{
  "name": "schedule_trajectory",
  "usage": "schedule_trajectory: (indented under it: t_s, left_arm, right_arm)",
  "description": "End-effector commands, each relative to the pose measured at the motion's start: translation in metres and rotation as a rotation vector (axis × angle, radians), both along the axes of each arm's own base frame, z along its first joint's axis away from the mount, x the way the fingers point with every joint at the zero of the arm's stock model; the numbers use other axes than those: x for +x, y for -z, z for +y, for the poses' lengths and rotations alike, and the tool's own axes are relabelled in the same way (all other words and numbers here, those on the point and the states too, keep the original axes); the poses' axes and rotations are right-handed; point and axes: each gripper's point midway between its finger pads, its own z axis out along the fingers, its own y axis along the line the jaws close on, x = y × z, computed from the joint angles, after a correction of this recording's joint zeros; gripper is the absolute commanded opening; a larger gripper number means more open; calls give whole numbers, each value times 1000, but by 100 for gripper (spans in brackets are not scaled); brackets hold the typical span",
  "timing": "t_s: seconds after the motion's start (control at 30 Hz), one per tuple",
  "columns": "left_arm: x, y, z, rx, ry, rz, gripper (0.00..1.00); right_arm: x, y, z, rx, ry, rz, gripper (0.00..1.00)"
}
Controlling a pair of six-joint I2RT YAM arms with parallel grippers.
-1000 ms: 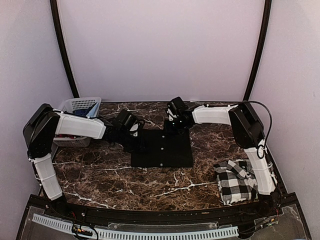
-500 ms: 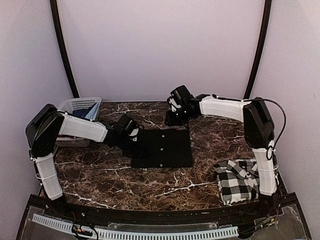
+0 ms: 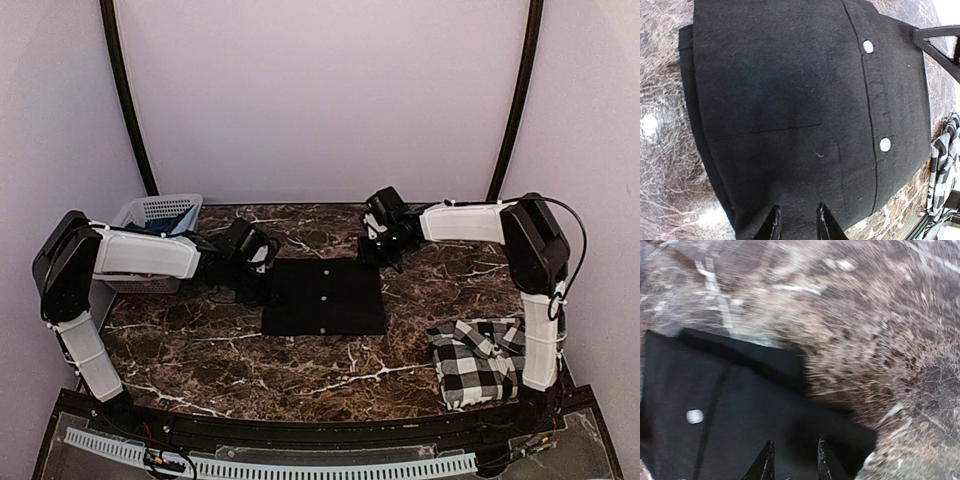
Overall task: Fold and stack the long sleeve shirts
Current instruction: Smooth out the square-folded shirt at the center of the board, then pick up the square-folded shirt from the center of the board.
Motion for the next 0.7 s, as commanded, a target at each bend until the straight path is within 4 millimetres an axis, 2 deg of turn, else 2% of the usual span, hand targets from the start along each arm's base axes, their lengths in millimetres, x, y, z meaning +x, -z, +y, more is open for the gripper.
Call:
schedule_trajectory:
  t_s: [0.0,0.07,0.13,0.3,0.47,0.67]
  left_arm:
    - [-2,-6,17,34,-9,0,24]
    - [-2,-6,20,35,-10,3,24]
    - [-3,-5,24,37,-11,15,24]
    - [-10,0,37,47,-22,37,26]
    - [-5,3,48,11,-58,59,32]
    - [10,1,42,-54,-66,61,44]
  right_arm:
    - [20,18,-3,19,14,23,27]
    - [23,24,-5,3,17,37,27]
    - [24,21,-5,-2,14,40,27]
    - [13,-12,-3,-2,3,-4,29]
    - [-23,-38,15,-4,-47,-35,31]
    - [-69,-43,29,1,-89,-29,32]
